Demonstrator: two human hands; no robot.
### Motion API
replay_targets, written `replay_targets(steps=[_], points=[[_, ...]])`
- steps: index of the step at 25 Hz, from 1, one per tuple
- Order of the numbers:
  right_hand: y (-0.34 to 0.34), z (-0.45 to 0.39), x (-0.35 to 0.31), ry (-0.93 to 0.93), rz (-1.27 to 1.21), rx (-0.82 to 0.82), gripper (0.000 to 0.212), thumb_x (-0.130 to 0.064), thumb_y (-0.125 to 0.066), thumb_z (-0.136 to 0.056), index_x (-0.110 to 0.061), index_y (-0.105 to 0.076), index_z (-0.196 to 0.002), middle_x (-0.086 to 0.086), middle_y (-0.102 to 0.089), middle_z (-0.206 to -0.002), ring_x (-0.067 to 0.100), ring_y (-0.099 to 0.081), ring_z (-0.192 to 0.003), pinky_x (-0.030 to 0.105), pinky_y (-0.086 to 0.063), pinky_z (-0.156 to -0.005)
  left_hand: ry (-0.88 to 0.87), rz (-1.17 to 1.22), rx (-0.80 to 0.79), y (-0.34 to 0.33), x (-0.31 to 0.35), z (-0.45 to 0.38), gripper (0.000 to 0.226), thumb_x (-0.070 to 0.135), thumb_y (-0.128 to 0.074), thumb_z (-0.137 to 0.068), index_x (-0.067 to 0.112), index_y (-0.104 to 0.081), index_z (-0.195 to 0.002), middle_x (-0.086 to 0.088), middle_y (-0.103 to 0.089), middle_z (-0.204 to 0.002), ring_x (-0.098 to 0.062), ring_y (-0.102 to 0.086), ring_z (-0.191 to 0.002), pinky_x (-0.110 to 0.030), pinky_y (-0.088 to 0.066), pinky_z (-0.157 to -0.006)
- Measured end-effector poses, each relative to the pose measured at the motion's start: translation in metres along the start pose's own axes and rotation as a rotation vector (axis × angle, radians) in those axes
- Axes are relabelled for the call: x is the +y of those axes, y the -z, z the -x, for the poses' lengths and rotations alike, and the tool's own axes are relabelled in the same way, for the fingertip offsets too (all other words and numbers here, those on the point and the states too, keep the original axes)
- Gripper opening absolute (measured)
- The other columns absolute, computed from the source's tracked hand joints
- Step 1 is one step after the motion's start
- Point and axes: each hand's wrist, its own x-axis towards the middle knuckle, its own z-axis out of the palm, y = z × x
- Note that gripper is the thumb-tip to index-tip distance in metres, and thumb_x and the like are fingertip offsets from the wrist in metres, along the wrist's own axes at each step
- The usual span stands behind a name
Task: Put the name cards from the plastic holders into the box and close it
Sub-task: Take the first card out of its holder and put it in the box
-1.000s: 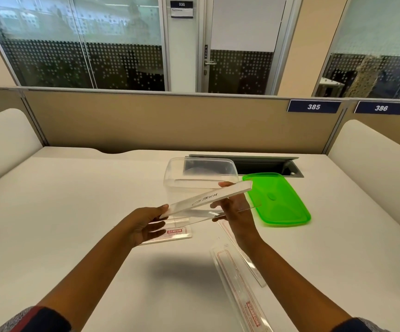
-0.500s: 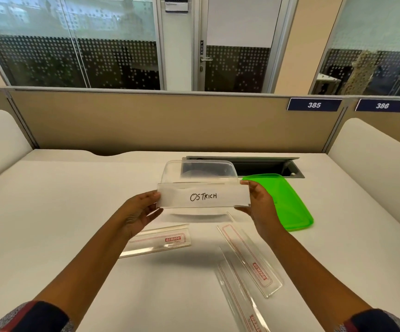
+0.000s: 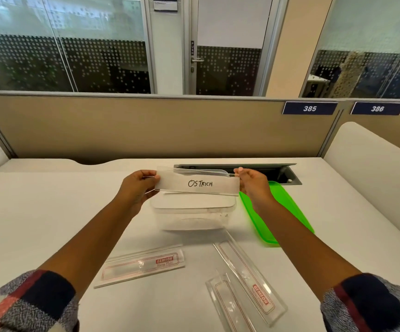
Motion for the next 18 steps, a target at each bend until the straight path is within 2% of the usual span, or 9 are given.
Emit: replay_targets(steps=[2,6,8,10,11,12,15,17,18], points=[[-0.008,-0.014,0.001,0.093,0.241,0.027,0.021,-0.015,-0.056,-0.091,-0.001,-0.067,-0.101,0.016,-0.067,-0.094,0.022,-0.056,-0.085,0.044,-0.049,-0.088,-0.003,-0.029,0.044,-0.005,0.0,-0.012,0.015,0.0,-0.056,-0.087,0.013,-0.058,-0.08,-0.01,-0.06,-0.095,-0.027,-0.055,-0.094,-0.037,-0.049,-0.086],[-0.025,-0.029,0.005,0.139,0.544,0.006,0.019,-0.012,-0.057,-0.086,-0.005,-0.068,-0.101,0.015,-0.071,-0.105,0.027,-0.063,-0.099,0.03,-0.046,-0.086,0.014,-0.072,0.148,-0.015,-0.01,-0.036,0.018,-0.008,-0.053,-0.086,0.008,-0.058,-0.081,-0.017,-0.056,-0.106,-0.03,-0.052,-0.096,-0.033,-0.05,-0.079],[-0.031,-0.036,0.007,0.089,0.581,0.004,0.018,-0.014,-0.057,-0.087,-0.005,-0.069,-0.097,0.015,-0.071,-0.102,0.03,-0.062,-0.1,0.029,-0.046,-0.084,0.061,-0.149,0.216,-0.02,-0.014,-0.049,0.017,-0.006,-0.052,-0.087,0.001,-0.061,-0.099,-0.022,-0.057,-0.115,-0.029,-0.05,-0.097,-0.035,-0.048,-0.087],[-0.034,-0.039,0.011,0.062,0.641,-0.029,0.02,-0.016,-0.054,-0.089,-0.007,-0.066,-0.076,0.015,-0.068,-0.084,0.032,-0.06,-0.091,0.029,-0.043,-0.075,0.162,-0.197,0.231,-0.025,-0.018,-0.059,0.03,0.001,-0.052,-0.089,-0.004,-0.052,-0.118,-0.022,-0.054,-0.125,-0.029,-0.049,-0.099,-0.04,-0.043,-0.098],[-0.035,-0.04,0.012,0.062,0.691,-0.046,0.026,-0.016,-0.052,-0.09,-0.009,-0.06,-0.065,0.015,-0.064,-0.077,0.034,-0.059,-0.088,0.029,-0.041,-0.072,0.211,-0.209,0.204,-0.028,-0.02,-0.062,0.034,0.005,-0.052,-0.09,-0.004,-0.048,-0.122,-0.022,-0.052,-0.124,-0.03,-0.048,-0.099,-0.04,-0.042,-0.099],[-0.037,-0.04,0.015,0.061,0.732,-0.063,0.027,-0.014,-0.051,-0.09,-0.008,-0.059,-0.065,0.017,-0.063,-0.079,0.035,-0.059,-0.089,0.029,-0.041,-0.071,0.232,-0.241,0.189,-0.032,-0.021,-0.065,0.036,0.008,-0.051,-0.091,-0.005,-0.045,-0.124,-0.022,-0.051,-0.119,-0.03,-0.047,-0.099,-0.04,-0.042,-0.097],[-0.041,-0.042,0.02,0.062,0.802,-0.092,0.019,-0.008,-0.05,-0.087,0.001,-0.066,-0.086,0.023,-0.067,-0.103,0.037,-0.06,-0.1,0.032,-0.047,-0.08,0.156,-0.592,0.173,-0.043,-0.021,-0.072,0.028,0.013,-0.049,-0.092,-0.004,-0.049,-0.113,-0.02,-0.052,-0.107,-0.032,-0.05,-0.099,-0.039,-0.041,-0.088],[-0.047,-0.045,0.02,0.046,0.871,-0.133,0.018,-0.012,-0.05,-0.088,-0.002,-0.061,-0.077,0.025,-0.065,-0.109,0.037,-0.059,-0.103,0.032,-0.047,-0.082,0.119,-0.922,0.165,-0.047,-0.023,-0.076,0.027,0.015,-0.047,-0.091,-0.001,-0.051,-0.112,-0.021,-0.057,-0.12,-0.036,-0.052,-0.113,-0.042,-0.036,-0.103],[-0.051,-0.046,0.02,0.027,0.903,-0.161,0.021,-0.017,-0.051,-0.091,-0.003,-0.061,-0.079,0.024,-0.064,-0.113,0.037,-0.058,-0.107,0.032,-0.047,-0.084,0.116,-1.071,0.16,-0.049,-0.025,-0.077,0.03,0.016,-0.047,-0.091,0.0,-0.051,-0.117,-0.02,-0.056,-0.126,-0.035,-0.049,-0.119,-0.043,-0.03,-0.109]])
